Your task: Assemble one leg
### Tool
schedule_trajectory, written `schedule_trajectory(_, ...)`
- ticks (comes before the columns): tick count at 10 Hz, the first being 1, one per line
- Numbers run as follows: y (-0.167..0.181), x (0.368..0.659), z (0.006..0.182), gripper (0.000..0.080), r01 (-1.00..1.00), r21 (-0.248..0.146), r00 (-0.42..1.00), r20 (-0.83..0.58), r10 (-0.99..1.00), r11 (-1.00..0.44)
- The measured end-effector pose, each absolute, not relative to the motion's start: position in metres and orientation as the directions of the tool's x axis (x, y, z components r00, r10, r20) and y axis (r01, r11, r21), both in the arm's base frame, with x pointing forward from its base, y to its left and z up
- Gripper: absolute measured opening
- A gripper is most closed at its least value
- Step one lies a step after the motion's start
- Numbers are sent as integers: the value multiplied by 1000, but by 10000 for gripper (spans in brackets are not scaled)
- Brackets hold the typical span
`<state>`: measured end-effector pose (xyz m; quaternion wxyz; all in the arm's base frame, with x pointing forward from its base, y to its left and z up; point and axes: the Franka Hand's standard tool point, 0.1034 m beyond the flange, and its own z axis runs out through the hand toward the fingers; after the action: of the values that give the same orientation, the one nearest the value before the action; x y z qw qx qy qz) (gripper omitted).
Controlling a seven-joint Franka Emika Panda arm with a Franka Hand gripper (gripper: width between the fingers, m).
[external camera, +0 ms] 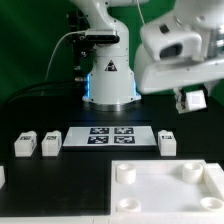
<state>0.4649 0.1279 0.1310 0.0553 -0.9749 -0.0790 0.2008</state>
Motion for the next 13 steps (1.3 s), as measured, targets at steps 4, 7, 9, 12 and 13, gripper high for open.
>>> schedule_trajectory(4, 112, 512, 130, 294, 186, -108, 982, 1, 187, -977)
schedule_trajectory(7, 72, 583, 172, 294, 281, -18, 909, 326, 260, -960)
schedule_trajectory(9, 58, 583, 170, 294, 270, 67, 805, 531, 263, -961)
schedule_trajectory(12, 47, 581, 158, 294, 245, 93, 766, 591, 252, -965)
schedule_trajectory(13, 48, 582, 160, 294, 247, 94, 764, 594, 253, -965)
